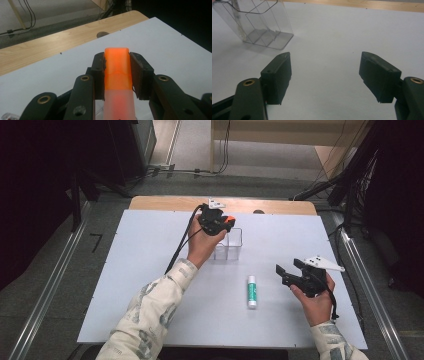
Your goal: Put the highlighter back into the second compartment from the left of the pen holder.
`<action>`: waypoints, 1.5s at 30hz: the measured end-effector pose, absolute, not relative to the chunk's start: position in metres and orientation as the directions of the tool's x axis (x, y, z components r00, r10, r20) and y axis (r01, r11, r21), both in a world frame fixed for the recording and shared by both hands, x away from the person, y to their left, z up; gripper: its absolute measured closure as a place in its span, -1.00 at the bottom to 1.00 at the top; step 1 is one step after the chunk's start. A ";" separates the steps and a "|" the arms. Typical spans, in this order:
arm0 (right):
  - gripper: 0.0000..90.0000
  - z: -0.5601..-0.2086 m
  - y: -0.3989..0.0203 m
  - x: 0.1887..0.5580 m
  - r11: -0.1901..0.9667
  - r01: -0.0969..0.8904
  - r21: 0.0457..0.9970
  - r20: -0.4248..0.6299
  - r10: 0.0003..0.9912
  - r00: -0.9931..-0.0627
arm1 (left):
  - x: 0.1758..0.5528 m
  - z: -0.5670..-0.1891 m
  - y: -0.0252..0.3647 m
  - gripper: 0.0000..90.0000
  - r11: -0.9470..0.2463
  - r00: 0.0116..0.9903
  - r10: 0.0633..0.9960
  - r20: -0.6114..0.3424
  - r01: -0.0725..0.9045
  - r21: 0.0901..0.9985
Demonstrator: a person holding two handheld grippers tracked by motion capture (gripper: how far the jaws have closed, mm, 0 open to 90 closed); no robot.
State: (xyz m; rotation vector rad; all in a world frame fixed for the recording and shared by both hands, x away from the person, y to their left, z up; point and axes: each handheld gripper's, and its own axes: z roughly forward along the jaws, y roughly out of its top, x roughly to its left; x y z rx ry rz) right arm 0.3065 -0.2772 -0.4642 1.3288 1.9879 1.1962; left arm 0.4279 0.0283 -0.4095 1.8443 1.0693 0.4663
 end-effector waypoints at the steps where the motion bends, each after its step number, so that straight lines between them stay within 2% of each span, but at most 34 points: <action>1: -0.45 -0.464 -0.277 0.307 0.154 0.498 0.853 0.085 0.901 -0.425 | 0.429 -0.409 0.027 0.51 -0.194 0.548 0.828 -0.118 0.478 0.857; 26: -0.45 -0.464 -0.279 0.306 0.154 0.495 0.855 0.083 0.901 -0.425 | 0.453 -0.406 0.009 0.50 -0.183 0.544 0.829 -0.133 0.487 0.854; 45: -0.45 -0.464 -0.279 0.307 0.154 0.496 0.855 0.083 0.902 -0.423 | 0.448 -0.410 0.014 0.47 -0.201 0.543 0.831 -0.121 0.496 0.845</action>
